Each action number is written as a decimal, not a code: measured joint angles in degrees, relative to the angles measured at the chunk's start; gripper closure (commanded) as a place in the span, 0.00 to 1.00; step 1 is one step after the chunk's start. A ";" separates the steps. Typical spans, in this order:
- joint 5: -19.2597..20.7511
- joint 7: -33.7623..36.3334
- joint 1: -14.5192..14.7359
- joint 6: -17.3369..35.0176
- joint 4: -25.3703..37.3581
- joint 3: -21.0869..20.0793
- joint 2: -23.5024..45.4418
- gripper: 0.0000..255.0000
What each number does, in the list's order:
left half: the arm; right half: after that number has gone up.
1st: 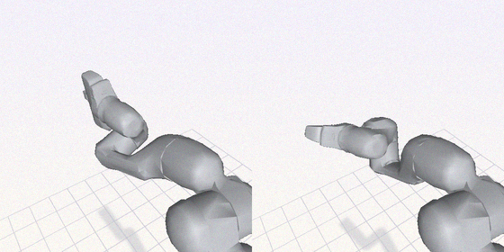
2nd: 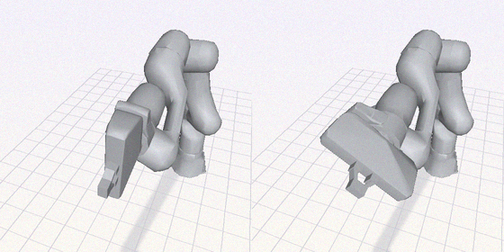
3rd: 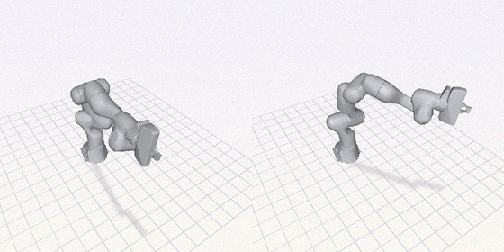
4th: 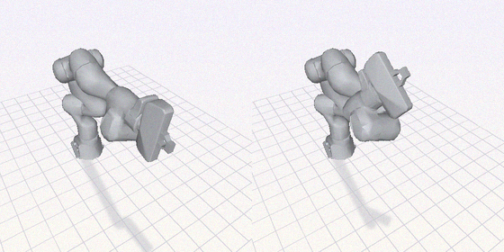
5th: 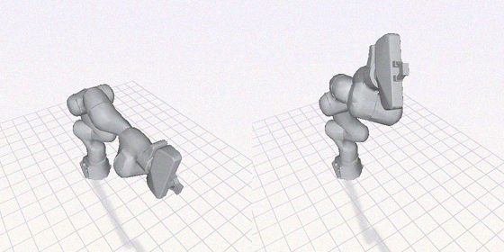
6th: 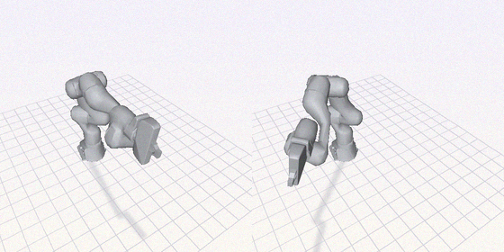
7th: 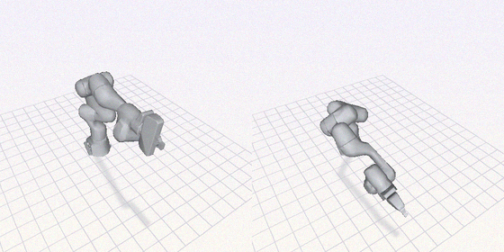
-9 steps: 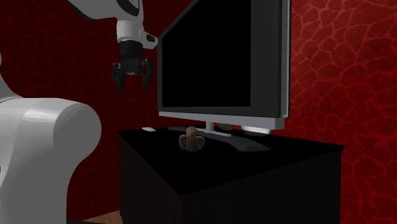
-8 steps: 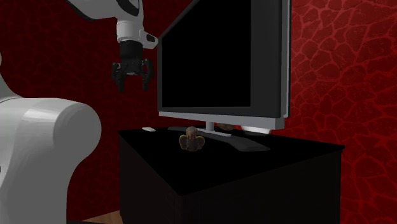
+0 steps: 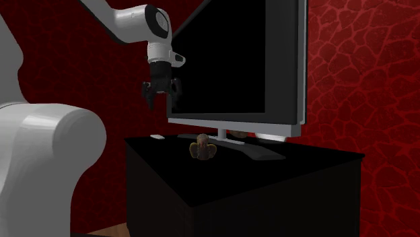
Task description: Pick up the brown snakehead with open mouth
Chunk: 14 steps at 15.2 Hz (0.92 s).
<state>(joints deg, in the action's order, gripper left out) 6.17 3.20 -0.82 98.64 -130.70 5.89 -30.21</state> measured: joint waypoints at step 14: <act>0.07 -4.96 -3.81 9.90 17.53 7.07 29.32 0.00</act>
<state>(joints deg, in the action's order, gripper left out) 6.24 -1.75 -4.62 108.54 -113.17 12.96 -0.89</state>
